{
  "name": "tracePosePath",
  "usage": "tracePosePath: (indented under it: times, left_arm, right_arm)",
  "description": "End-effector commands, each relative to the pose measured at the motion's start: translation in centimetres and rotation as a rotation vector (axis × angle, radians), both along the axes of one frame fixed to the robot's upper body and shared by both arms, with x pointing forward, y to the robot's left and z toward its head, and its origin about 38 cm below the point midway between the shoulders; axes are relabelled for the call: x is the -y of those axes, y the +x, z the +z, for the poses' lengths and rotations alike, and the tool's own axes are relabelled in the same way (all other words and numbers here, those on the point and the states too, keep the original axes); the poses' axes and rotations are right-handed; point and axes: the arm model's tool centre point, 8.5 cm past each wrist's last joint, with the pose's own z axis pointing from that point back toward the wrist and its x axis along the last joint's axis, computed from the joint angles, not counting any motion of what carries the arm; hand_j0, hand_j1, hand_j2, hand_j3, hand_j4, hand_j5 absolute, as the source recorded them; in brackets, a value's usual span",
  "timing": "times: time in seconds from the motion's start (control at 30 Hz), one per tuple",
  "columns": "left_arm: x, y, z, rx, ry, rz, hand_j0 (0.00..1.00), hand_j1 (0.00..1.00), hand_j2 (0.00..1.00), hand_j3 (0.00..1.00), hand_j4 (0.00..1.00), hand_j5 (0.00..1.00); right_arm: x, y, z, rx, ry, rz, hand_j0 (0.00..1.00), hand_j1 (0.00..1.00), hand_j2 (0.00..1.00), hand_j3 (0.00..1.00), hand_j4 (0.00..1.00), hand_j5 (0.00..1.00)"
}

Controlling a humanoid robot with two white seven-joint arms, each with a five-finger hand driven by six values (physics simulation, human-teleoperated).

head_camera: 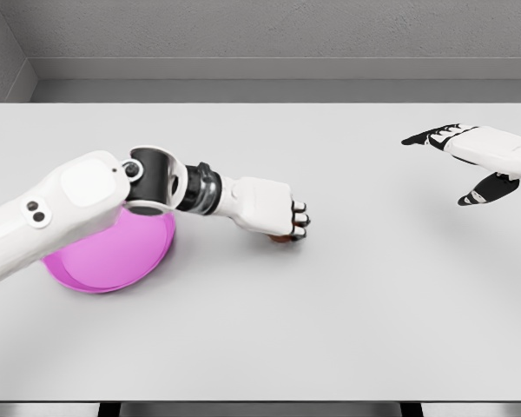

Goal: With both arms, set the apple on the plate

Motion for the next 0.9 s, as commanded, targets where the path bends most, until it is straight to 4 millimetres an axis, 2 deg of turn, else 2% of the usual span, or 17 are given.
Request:
tracePosePath:
  times: [0.0,0.07,0.17,0.27,0.37,0.5,0.6,0.7,0.87]
  left_arm:
    - [-1.7,1.0,1.6,-0.009,-0.048,0.052,0.27,0.27,0.27,0.27,0.27,0.27]
    - [-1.9,1.1,2.0,-0.022,-0.071,0.06,0.26,0.26,0.26,0.26,0.26,0.26]
    - [-5.3,2.3,3.9,-0.011,-0.107,0.14,0.25,0.25,0.25,0.25,0.25,0.25]
    - [-7.7,2.6,4.3,-0.018,-0.107,0.185,0.22,0.22,0.22,0.22,0.22,0.22]
    - [-12.0,2.9,6.0,-0.013,-0.125,0.265,0.18,0.18,0.18,0.18,0.18,0.18]
    - [-16.1,1.9,6.9,-0.007,-0.136,0.329,0.11,0.11,0.11,0.11,0.11,0.11]
    - [-18.2,1.0,6.4,-0.017,-0.111,0.36,0.06,0.06,0.06,0.06,0.06,0.06]
    - [-20.2,0.3,5.8,-0.037,-0.115,0.402,0.06,0.06,0.06,0.06,0.06,0.06]
    - [-21.3,-0.3,4.1,-0.068,-0.084,0.428,0.06,0.06,0.06,0.06,0.06,0.06]
  right_arm:
    - [0.0,0.0,0.0,-0.001,0.002,-0.001,1.0,1.0,1.0,1.0,1.0,1.0]
    - [0.0,0.0,0.0,-0.001,0.002,-0.001,1.0,1.0,1.0,1.0,1.0,1.0]
    - [0.0,0.0,0.0,-0.001,0.002,-0.001,1.0,1.0,1.0,1.0,1.0,1.0]
    - [0.0,0.0,0.0,-0.001,0.002,-0.001,1.0,1.0,1.0,1.0,1.0,1.0]
    - [0.0,0.0,0.0,-0.001,0.002,-0.001,1.0,1.0,1.0,1.0,1.0,1.0]
    - [0.0,0.0,0.1,0.0,0.005,0.0,1.0,1.0,1.0,1.0,1.0,1.0]
    - [0.0,0.0,0.1,0.001,0.003,0.0,1.0,1.0,1.0,1.0,1.0,1.0]
    - [0.0,0.0,0.1,0.0,0.005,-0.001,1.0,1.0,1.0,1.0,1.0,1.0]
    - [0.0,0.0,0.1,0.001,0.003,0.0,1.0,1.0,1.0,1.0,1.0,1.0]
